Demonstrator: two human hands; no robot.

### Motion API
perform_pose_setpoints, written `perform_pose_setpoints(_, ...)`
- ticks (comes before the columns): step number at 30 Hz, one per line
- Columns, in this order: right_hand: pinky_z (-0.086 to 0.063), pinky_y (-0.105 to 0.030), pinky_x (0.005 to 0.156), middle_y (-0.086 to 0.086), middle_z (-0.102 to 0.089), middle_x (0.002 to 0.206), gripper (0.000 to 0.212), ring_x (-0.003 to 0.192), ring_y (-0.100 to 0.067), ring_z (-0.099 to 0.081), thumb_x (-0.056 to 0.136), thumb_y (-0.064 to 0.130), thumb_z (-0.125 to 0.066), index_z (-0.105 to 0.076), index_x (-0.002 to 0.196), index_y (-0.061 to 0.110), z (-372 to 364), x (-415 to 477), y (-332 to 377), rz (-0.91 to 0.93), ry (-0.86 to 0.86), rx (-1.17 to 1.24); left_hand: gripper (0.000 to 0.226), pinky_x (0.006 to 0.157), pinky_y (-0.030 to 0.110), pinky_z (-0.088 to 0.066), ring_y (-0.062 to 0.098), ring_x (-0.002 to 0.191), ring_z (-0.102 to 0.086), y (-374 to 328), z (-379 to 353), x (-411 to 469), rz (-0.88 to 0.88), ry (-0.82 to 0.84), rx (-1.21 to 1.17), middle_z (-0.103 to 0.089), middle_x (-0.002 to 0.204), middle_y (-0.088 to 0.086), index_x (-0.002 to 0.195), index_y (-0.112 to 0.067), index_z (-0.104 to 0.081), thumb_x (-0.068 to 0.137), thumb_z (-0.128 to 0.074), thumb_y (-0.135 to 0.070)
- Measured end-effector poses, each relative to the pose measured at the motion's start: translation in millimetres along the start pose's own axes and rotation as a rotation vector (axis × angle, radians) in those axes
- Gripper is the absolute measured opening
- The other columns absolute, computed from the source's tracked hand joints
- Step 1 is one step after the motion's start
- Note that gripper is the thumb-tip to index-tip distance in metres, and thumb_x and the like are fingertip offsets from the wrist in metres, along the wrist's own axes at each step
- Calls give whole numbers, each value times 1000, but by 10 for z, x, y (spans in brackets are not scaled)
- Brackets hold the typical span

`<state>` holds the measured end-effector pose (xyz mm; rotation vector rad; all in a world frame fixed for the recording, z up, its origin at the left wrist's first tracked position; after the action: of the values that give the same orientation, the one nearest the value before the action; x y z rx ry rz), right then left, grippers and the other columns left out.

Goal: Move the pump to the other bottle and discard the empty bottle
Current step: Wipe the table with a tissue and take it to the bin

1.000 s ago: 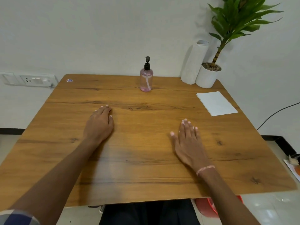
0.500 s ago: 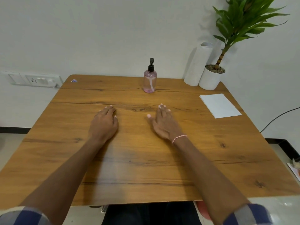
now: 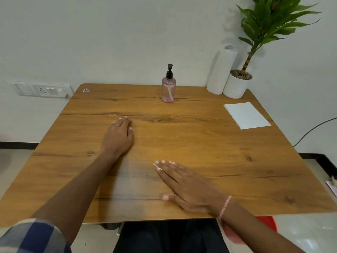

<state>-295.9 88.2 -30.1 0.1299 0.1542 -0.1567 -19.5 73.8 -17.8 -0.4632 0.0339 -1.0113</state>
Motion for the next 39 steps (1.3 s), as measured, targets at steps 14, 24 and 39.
perform_pose_setpoints(14, 6, -38, 133, 0, 20, 175, 102, 161, -12, 18, 86, 86, 17, 18, 164, 20, -217, -1726, -1480, -834, -173, 169, 47, 125, 47, -30, 33, 152, -40, -38, -7, -32, -9, 13, 19, -48, 160, 17, 151, -7, -51, 108, -45, -23)
perform_pose_setpoints(24, 7, -38, 132, -3, 23, 172, 96, 160, -18, 22, 88, 82, 21, 18, 160, 18, -191, -1399, -873, -918, -260, 256, 48, 124, 47, -31, 33, 152, -39, -81, -1, -45, -5, 30, 18, -47, 161, 18, 153, -6, -48, 109, -44, -24)
perform_pose_setpoints(39, -47, -39, 113, -22, -61, 149, 47, 144, -38, -51, 104, 18, -62, -57, 145, -2, 13, -655, 8, -399, -681, 2337, 49, 122, 46, -34, 27, 155, -36, -236, -37, -629, -6, 64, 13, -41, 166, 9, 155, -13, -47, 108, -46, -30)
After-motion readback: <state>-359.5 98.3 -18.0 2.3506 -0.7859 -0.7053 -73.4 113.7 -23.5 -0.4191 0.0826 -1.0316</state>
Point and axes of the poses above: each hand's wrist, its own x-axis towards the middle knuckle, its own z-axis out of the back of the hand, y = z × x, the point moved 8 cm from there along x, towards the middle knuckle
